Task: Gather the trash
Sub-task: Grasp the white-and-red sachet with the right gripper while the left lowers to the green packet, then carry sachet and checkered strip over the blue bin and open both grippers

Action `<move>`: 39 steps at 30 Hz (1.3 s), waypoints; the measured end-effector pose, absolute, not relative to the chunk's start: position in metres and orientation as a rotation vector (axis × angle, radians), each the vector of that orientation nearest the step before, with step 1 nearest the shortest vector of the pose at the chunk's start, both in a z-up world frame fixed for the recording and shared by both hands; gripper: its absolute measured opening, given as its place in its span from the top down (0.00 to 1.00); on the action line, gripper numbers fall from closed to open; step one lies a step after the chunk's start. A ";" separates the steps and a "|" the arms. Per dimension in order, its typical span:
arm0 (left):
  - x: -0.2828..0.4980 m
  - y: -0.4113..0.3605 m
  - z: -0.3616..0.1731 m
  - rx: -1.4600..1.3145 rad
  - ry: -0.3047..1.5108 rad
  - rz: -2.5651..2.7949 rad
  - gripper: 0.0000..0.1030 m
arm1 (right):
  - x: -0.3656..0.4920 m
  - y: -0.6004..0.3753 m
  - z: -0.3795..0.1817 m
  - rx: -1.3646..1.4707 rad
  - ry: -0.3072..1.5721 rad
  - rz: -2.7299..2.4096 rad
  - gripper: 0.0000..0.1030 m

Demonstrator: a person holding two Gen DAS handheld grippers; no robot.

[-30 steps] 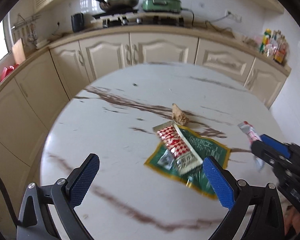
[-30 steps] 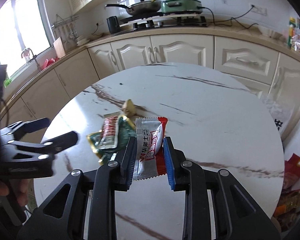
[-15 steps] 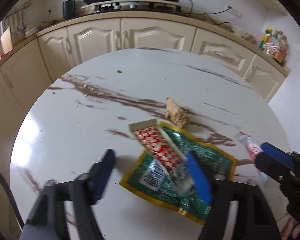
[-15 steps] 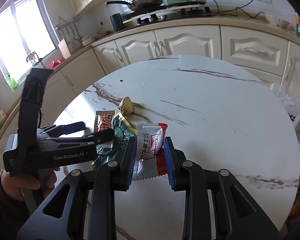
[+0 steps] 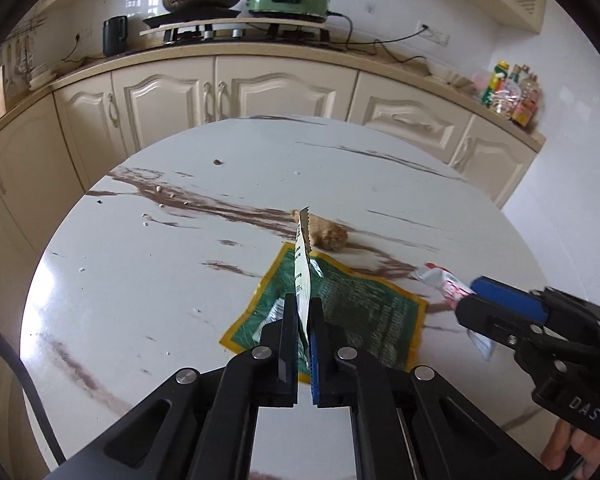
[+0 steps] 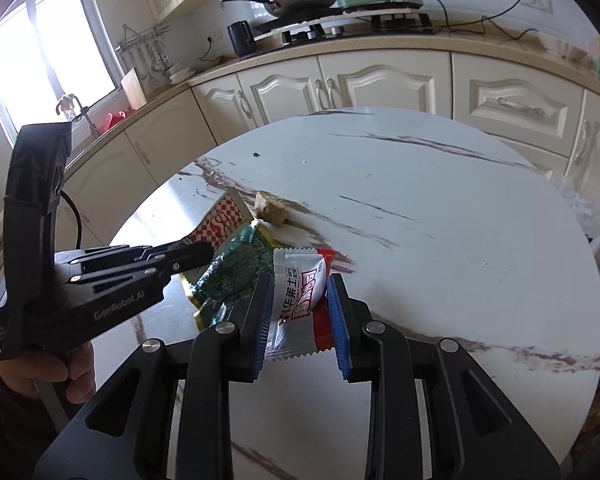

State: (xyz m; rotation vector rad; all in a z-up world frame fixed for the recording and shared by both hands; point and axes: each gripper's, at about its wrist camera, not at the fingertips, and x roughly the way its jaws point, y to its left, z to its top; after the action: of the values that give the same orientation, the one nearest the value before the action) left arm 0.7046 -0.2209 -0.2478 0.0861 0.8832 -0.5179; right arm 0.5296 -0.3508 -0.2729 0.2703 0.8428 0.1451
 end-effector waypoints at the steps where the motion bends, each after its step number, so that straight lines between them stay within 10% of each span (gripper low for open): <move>1: 0.698 -0.217 -0.244 0.088 0.873 -0.519 1.00 | 0.529 -0.348 -0.271 0.267 0.844 0.148 0.75; 25: 0.550 0.002 -0.157 -0.083 0.689 -0.478 1.00 | 0.527 -0.171 -0.186 0.088 0.771 0.285 0.75; 39: 0.504 0.212 -0.233 -0.236 0.854 -0.145 0.99 | 0.580 0.083 -0.255 -0.022 0.900 0.605 0.75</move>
State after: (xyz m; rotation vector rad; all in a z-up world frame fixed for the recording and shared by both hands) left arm 0.5042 0.2120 -0.2327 -0.2364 0.8545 -0.1447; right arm 0.5799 0.0834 -0.2546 -0.0216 0.8999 0.6054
